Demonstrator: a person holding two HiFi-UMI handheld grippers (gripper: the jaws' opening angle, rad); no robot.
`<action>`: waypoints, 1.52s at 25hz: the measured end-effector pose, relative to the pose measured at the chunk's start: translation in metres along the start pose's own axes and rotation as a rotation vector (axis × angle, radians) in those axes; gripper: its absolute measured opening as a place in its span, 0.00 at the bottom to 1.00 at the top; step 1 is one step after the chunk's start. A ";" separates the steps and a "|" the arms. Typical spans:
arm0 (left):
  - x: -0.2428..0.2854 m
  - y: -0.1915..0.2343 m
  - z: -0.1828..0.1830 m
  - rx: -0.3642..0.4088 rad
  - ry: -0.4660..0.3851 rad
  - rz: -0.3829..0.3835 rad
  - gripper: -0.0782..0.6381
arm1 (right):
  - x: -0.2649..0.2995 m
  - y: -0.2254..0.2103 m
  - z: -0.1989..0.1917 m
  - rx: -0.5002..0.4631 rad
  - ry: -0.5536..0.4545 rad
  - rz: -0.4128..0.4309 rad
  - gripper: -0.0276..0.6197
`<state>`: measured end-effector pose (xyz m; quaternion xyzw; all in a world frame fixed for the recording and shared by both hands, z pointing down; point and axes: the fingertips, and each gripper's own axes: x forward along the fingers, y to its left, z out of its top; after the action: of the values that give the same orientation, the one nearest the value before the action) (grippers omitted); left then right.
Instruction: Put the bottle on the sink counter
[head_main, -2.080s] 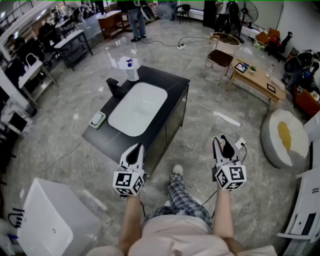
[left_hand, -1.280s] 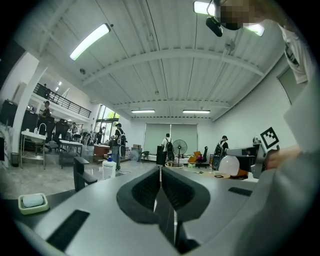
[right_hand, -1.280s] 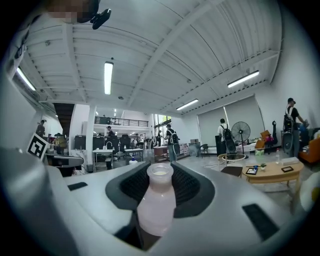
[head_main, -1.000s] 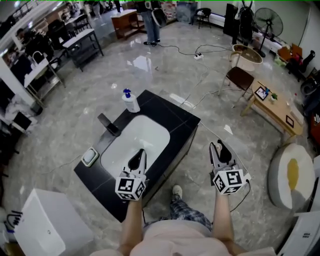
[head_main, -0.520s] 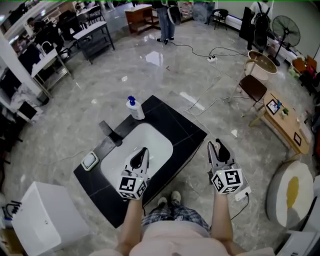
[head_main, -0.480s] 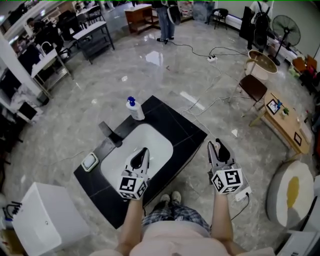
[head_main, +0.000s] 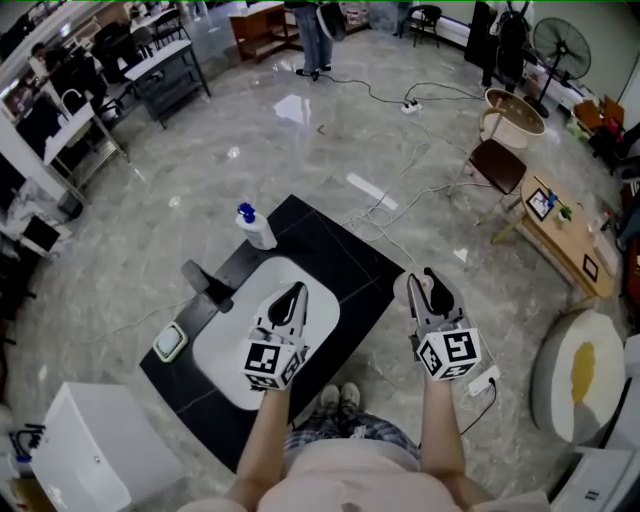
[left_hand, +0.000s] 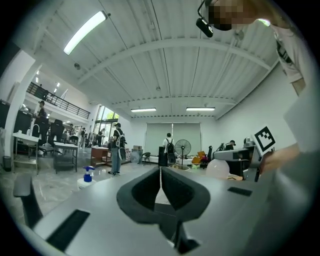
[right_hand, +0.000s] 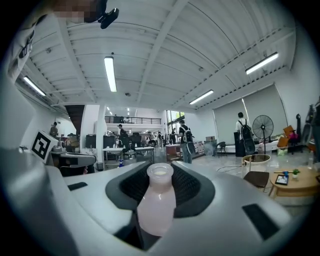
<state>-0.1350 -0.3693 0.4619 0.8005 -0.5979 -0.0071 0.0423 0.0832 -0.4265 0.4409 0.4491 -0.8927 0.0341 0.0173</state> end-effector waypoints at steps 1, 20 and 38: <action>0.011 0.001 0.001 0.000 -0.002 -0.009 0.15 | 0.007 -0.002 -0.001 -0.003 0.003 0.001 0.26; 0.211 0.011 -0.071 0.014 0.041 -0.098 0.15 | 0.147 -0.043 -0.096 -0.005 0.068 0.019 0.26; 0.250 -0.013 -0.194 -0.076 0.177 -0.091 0.15 | 0.175 -0.075 -0.211 0.018 0.182 -0.006 0.27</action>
<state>-0.0394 -0.5938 0.6635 0.8221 -0.5542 0.0390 0.1248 0.0392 -0.5949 0.6650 0.4467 -0.8858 0.0827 0.0946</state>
